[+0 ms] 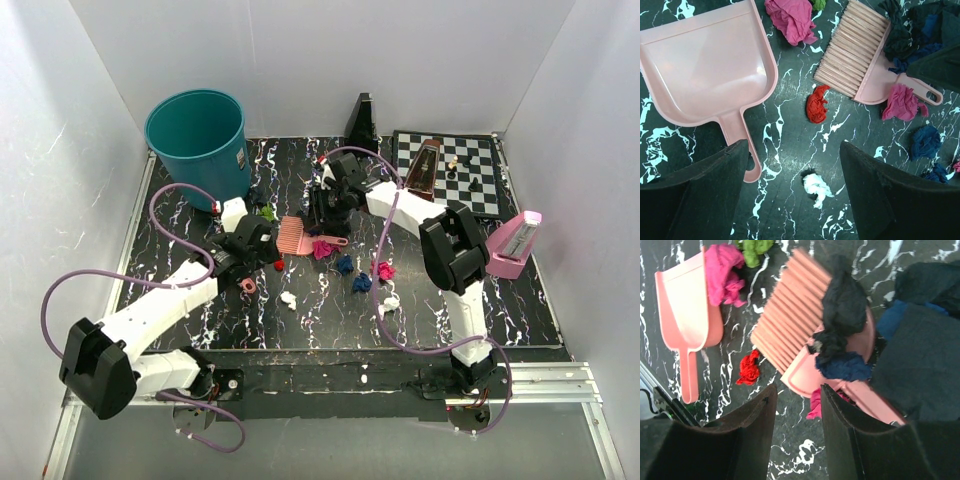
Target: Sweep away the paper scraps from the table
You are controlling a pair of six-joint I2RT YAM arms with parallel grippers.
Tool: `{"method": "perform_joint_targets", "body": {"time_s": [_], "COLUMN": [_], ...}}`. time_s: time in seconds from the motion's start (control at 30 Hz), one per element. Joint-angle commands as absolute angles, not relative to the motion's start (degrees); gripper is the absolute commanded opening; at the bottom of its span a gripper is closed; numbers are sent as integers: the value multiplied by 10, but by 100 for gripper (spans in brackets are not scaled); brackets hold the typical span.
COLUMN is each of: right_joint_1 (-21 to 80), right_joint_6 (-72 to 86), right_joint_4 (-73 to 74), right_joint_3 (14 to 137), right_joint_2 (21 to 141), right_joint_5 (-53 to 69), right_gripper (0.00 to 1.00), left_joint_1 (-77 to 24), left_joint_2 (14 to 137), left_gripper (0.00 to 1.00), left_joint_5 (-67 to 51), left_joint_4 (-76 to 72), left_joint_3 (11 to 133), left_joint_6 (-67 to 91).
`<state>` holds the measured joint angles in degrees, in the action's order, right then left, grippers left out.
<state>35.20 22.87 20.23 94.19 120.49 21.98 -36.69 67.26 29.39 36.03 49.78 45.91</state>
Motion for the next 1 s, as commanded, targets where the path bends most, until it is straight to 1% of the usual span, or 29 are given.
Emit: {"method": "perform_joint_targets", "body": {"time_s": [0.0,0.13,0.27,0.4,0.47,0.6,0.87,0.97], "right_joint_1": [325,288,260,258,266,300,366,387], "right_joint_6": [268,283,273,215,181,131,102,92], "right_joint_4": [228,209,225,248,247,296,347,359], "right_joint_3": [972,943,928,903,884,889,924,928], "right_joint_2": [1231,1226,1218,1194,1174,1160,1204,1216], "right_joint_5": [212,221,228,224,242,178,60,53], "right_gripper": [47,48,48,48,49,50,48,47], "left_joint_1": [-361,-359,-358,-357,-357,-356,-355,-353], "left_joint_2": [694,725,762,813,838,881,919,911], "left_gripper": [73,73,74,74,74,74,75,75], "left_joint_5": [283,278,261,251,244,237,258,258], "left_joint_4": [334,332,315,309,307,301,308,309], "left_joint_3": [526,548,563,597,614,642,663,657], "left_joint_6": [433,418,392,372,369,367,361,362]}}
